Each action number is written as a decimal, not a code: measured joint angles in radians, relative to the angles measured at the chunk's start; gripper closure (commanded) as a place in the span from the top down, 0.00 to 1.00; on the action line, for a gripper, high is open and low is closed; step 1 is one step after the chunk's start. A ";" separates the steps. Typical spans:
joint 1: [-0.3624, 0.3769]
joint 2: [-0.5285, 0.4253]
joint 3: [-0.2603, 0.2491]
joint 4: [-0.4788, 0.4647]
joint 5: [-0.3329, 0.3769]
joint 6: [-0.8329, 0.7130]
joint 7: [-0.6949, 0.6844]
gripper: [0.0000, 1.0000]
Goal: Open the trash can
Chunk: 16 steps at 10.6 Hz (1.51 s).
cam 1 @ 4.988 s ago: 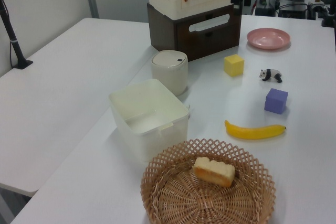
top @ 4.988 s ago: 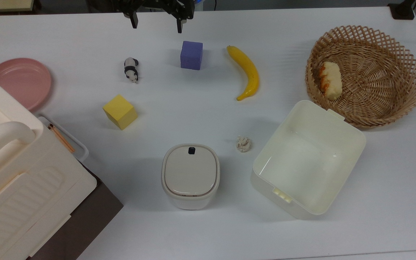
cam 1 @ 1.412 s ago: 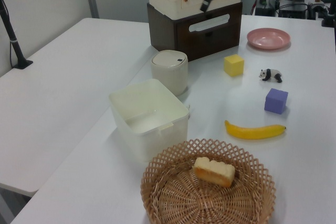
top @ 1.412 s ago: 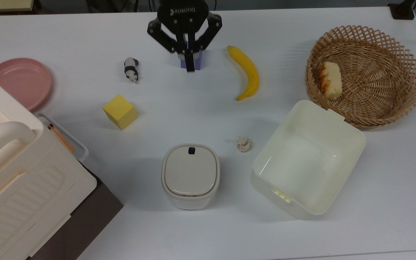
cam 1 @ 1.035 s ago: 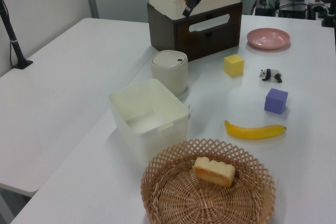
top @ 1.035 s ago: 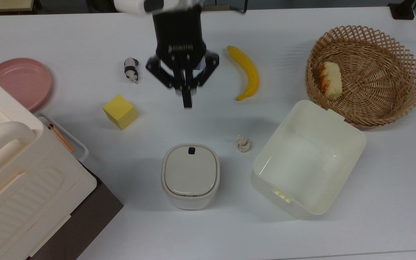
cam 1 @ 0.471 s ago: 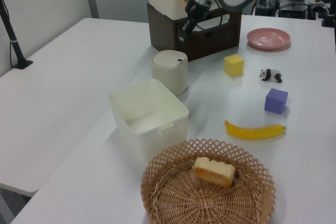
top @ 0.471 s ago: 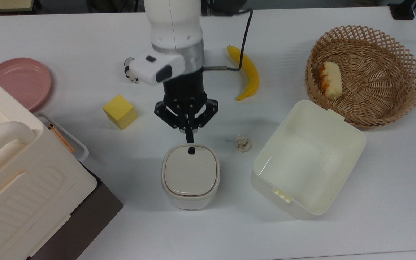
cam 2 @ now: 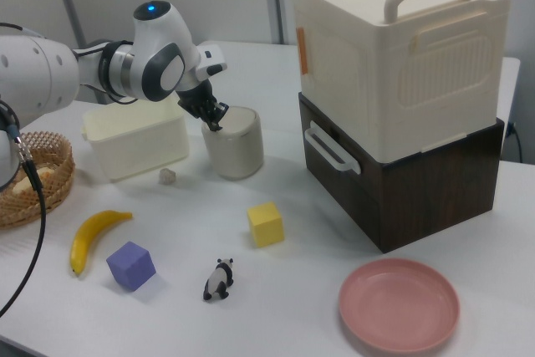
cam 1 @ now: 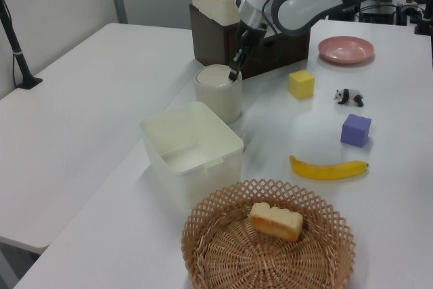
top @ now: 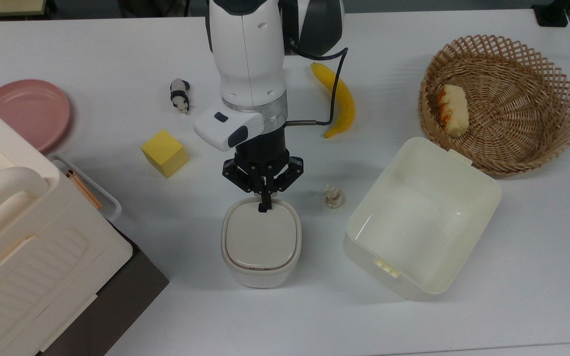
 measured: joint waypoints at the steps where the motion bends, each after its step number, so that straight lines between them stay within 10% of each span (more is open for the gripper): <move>1: 0.000 0.003 0.000 0.004 -0.008 0.004 0.016 0.00; 7: -0.005 -0.022 -0.001 0.023 -0.028 -0.013 0.045 0.00; 9: -0.010 -0.120 -0.006 0.032 -0.028 -0.210 0.045 0.32; 11: -0.020 -0.250 -0.006 0.028 -0.028 -0.452 0.033 1.00; 16: -0.071 -0.434 -0.011 -0.034 -0.029 -0.778 -0.033 1.00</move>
